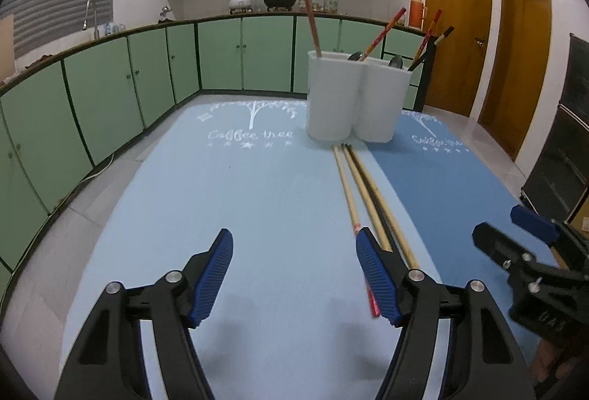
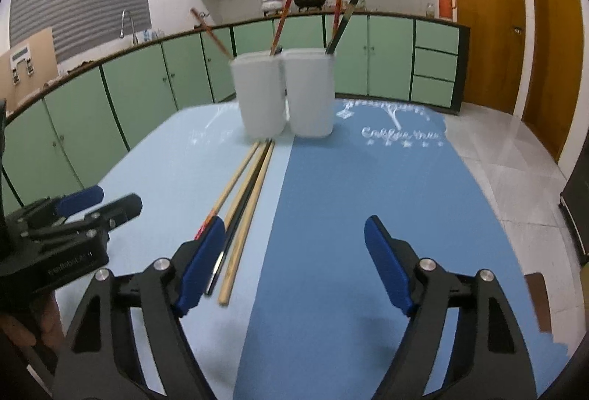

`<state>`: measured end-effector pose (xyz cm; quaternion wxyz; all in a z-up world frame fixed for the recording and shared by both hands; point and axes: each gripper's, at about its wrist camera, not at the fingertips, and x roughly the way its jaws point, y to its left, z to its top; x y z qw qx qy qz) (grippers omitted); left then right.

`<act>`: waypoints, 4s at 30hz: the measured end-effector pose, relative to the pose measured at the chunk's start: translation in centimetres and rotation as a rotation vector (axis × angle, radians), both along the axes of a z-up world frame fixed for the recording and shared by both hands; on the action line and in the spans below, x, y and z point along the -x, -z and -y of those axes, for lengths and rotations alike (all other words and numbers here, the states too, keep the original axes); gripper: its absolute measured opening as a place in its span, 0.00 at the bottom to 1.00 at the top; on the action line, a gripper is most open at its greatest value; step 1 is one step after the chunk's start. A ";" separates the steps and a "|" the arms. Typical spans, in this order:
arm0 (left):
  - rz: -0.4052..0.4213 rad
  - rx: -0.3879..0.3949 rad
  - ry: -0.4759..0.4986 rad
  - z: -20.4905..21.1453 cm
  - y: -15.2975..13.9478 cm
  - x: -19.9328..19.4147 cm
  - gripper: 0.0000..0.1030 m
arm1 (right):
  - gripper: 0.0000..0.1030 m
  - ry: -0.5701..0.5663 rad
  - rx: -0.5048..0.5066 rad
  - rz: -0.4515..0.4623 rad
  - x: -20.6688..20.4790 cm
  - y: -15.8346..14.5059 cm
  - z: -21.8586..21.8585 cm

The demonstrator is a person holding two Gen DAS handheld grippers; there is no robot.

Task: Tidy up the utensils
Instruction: 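Withdraw both tools from the holder back over the remaining chopsticks, then grasp a plain wooden chopstick with the right tool while the left tool grasps a red chopstick, then lift both chopsticks and carry them upright over the white holder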

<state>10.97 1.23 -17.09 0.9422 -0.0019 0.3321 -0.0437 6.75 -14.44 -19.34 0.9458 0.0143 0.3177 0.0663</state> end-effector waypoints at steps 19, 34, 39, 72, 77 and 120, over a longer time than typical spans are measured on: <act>-0.101 0.000 -0.002 -1.0 3.1 0.6 0.62 | 0.45 -0.050 0.038 -0.117 0.2 2.9 -2.8; -0.118 0.016 -0.007 -1.9 3.5 0.5 0.62 | 0.28 -0.072 0.089 -0.164 -0.2 3.6 -3.9; -0.119 0.016 0.002 -1.3 3.4 0.3 0.62 | 0.08 -0.079 0.075 -0.167 -0.2 3.6 -3.7; -0.145 0.000 0.034 4.3 4.4 0.3 0.08 | 0.06 0.144 -0.033 -0.130 0.0 1.8 4.0; -0.142 -0.013 0.045 4.4 4.2 0.4 0.06 | 0.06 0.140 -0.029 -0.123 0.0 1.6 4.0; 0.153 0.055 0.129 3.1 -14.8 -5.4 0.05 | 0.06 -0.085 -0.116 0.051 -7.4 -17.6 6.4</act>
